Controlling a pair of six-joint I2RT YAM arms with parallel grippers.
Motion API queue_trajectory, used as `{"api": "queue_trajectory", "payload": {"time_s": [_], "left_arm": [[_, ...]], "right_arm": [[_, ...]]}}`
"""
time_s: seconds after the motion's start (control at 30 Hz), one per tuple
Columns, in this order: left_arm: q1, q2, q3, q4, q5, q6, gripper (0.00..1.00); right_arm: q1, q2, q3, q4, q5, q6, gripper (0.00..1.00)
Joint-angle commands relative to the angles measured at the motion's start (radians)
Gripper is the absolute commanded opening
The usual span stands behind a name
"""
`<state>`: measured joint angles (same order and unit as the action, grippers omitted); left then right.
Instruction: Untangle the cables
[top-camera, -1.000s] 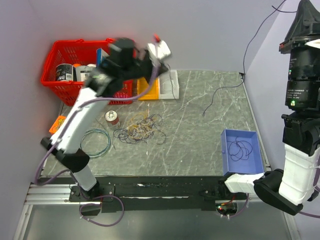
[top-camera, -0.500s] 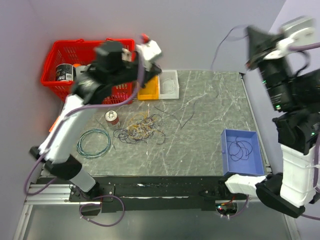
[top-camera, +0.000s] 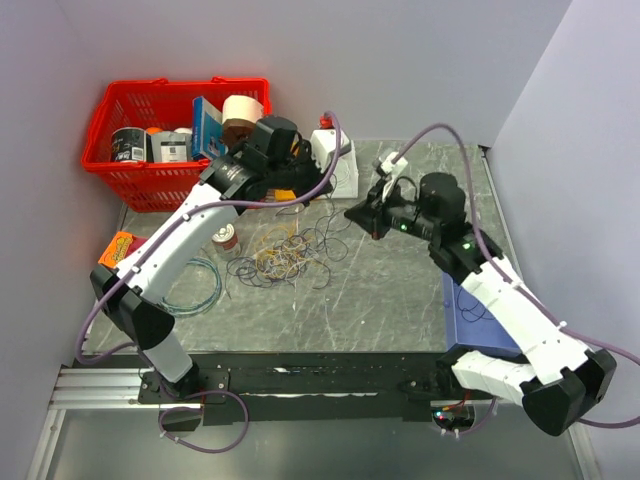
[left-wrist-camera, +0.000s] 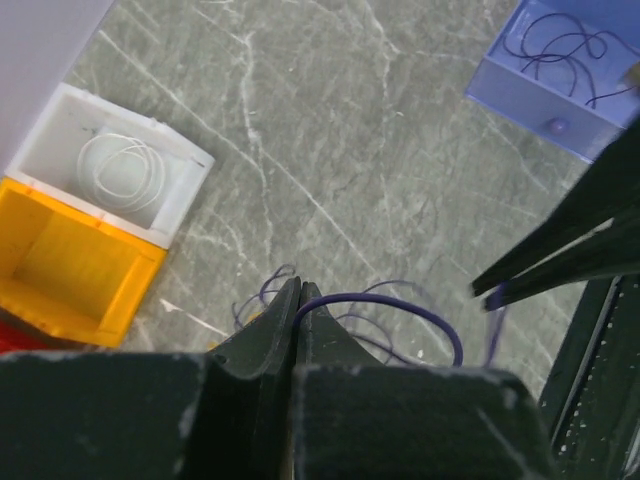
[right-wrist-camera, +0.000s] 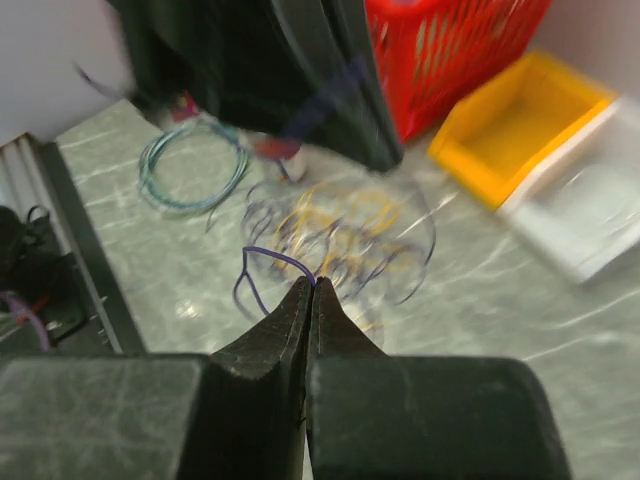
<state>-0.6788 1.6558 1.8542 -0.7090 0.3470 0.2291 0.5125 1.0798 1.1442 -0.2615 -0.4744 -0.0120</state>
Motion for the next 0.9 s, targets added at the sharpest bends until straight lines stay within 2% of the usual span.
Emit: {"api": "queue_trajectory", "payload": {"time_s": [0.0,0.13,0.27,0.3,0.5,0.87], "left_arm": [[-0.007,-0.027,-0.064,0.085,0.046,-0.057,0.01],[-0.018,-0.011,-0.092,0.106,0.058,-0.08,0.01],[-0.031,-0.008,-0.104,0.106,0.066,-0.08,0.01],[-0.033,-0.007,-0.108,0.111,0.067,-0.085,0.01],[-0.031,-0.005,-0.124,0.115,0.084,-0.097,0.01],[-0.031,0.001,-0.115,0.108,0.119,-0.108,0.01]], "right_arm": [[-0.003,-0.041,-0.104,0.296,-0.055,0.127,0.0],[-0.002,-0.034,-0.208,0.457,-0.099,0.179,0.02],[-0.003,-0.027,-0.288,0.568,-0.021,0.211,0.06],[-0.002,-0.023,-0.316,0.59,-0.021,0.208,0.1],[-0.003,0.022,-0.366,0.62,-0.012,0.167,0.23],[-0.003,0.083,-0.397,0.679,0.129,0.127,0.33]]}}
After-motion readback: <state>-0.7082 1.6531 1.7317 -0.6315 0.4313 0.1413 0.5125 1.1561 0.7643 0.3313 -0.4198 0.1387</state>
